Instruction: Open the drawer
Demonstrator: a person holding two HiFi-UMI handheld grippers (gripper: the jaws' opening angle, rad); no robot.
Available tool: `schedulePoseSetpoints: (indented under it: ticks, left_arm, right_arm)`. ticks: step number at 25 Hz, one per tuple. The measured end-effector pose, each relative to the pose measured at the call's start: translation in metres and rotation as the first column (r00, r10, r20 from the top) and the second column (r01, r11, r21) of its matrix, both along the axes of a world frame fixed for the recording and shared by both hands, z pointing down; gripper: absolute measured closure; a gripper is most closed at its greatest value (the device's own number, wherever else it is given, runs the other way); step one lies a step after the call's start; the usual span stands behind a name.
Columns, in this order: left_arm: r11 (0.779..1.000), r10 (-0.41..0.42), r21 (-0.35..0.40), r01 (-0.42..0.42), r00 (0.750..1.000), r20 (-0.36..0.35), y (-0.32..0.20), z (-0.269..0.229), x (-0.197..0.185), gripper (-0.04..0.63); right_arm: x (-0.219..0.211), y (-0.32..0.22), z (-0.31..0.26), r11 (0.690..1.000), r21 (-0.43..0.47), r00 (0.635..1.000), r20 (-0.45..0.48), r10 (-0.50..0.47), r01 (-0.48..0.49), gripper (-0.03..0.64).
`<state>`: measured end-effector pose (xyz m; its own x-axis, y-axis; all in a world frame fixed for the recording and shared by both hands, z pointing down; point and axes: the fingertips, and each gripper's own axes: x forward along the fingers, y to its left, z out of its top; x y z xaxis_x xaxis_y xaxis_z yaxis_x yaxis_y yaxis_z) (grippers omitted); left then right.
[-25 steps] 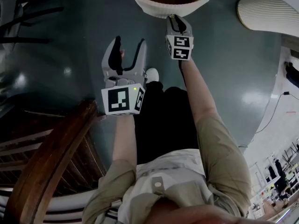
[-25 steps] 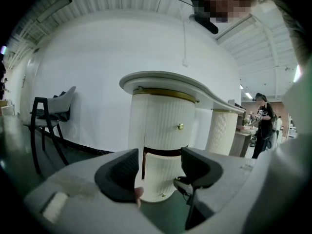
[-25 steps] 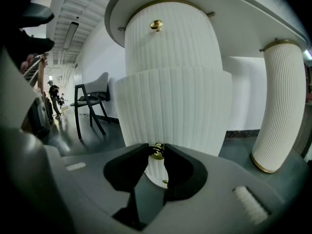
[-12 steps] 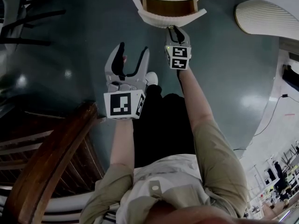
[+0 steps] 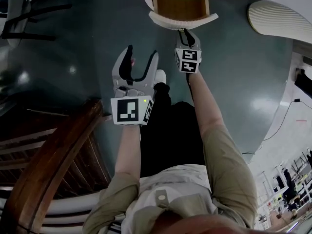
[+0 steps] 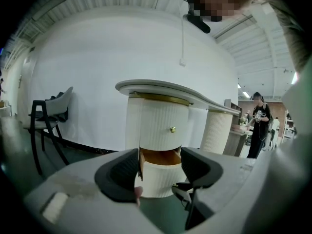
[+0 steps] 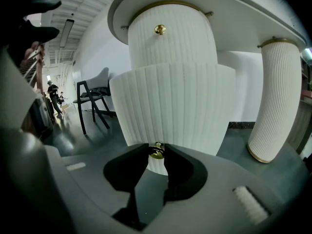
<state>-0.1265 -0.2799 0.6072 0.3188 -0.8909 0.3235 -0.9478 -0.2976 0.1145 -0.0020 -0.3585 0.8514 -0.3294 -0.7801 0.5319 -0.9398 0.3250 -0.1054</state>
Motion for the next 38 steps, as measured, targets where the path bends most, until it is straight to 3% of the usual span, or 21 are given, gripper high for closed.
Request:
schedulePoseSetpoints:
  ticks: [15,38]
  left_arm:
    - [1.000,-0.006,-0.008,0.006,1.000,0.019,-0.002,-0.026,0.003,0.308]
    - [0.984,-0.023,-0.176,0.028,0.999,0.031,0.030,0.010,0.015,0.308]
  right_arm:
    - [0.001,0.020,0.002,0.997,-0.073,1.000,-0.011,-0.002,0.001,0.511]
    - [0.004,0.068,0.008,0.982,-0.182,0.998,-0.008,-0.056,0.053,0.512]
